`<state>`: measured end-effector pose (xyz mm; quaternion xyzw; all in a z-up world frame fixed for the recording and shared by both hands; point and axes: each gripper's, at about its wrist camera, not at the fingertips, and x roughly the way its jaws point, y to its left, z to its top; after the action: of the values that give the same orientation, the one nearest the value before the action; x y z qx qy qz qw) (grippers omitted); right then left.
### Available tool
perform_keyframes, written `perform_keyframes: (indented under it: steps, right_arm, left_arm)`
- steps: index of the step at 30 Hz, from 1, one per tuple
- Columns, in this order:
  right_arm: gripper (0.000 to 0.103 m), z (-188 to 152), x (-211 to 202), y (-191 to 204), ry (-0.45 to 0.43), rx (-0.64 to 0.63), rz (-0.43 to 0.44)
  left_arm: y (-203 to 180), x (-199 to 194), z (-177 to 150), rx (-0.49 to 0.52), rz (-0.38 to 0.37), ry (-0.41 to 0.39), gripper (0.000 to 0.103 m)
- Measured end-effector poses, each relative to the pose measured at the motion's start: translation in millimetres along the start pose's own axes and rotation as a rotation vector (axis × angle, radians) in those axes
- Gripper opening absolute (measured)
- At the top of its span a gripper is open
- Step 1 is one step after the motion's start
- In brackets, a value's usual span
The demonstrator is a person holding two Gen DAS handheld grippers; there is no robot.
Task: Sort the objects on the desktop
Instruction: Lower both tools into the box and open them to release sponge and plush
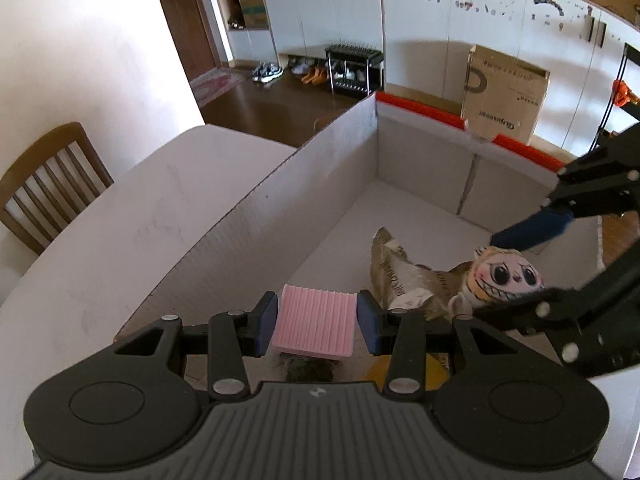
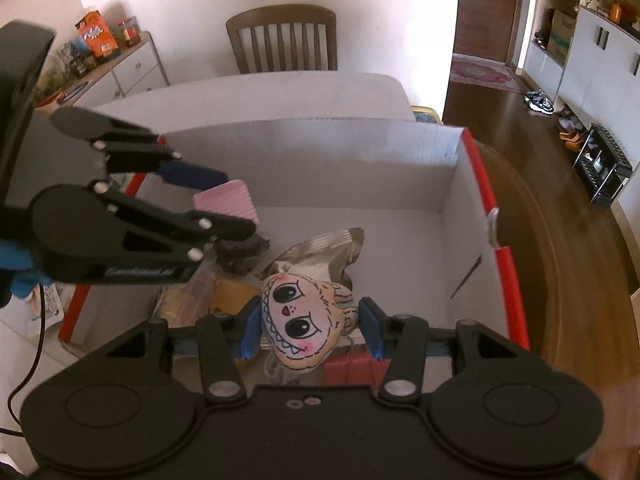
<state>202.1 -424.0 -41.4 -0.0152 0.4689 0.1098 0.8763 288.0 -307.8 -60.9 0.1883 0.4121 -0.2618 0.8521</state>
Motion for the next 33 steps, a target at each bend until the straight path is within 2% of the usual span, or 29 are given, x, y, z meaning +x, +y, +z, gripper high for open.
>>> perform_keyframes:
  steps: [8,14,16,22,25,28,30,33]
  right_arm:
    - [0.05,-4.7,10.8,4.5,0.025,0.003,-0.01]
    - [0.05,-6.3,12.9,8.7,0.032,-0.004,-0.01]
    - [0.05,-5.3,16.8,7.8,0.038,-0.008,-0.007]
    - [0.051,-8.9,19.2,13.4,0.051,-0.017,-0.003]
    - [0.053,-10.0,21.2,13.5,0.06,-0.017,0.005]
    - [0.055,-9.9,24.2,14.3,0.068,-0.023,0.014]
    - [0.055,-9.8,25.0,13.9,0.067,-0.023,0.019]
    - [0.057,-9.5,23.1,14.3,0.061,-0.03,0.03]
  left_arm:
    - [0.6,20.6,1.7,-0.013,-0.002,0.056,0.042]
    - [0.5,35.2,4.3,-0.031,-0.02,0.121,0.042]
    - [1.5,41.0,6.3,-0.04,-0.033,0.164,0.042]
    - [0.1,50.3,6.8,-0.027,-0.045,0.236,0.043]
    - [-1.9,49.6,6.4,-0.009,-0.041,0.244,0.043]
    - [-2.2,47.0,4.5,-0.007,-0.038,0.242,0.048]
    - [-1.7,42.1,4.0,-0.016,-0.031,0.228,0.061]
    - [0.6,37.1,4.6,-0.027,-0.03,0.211,0.07]
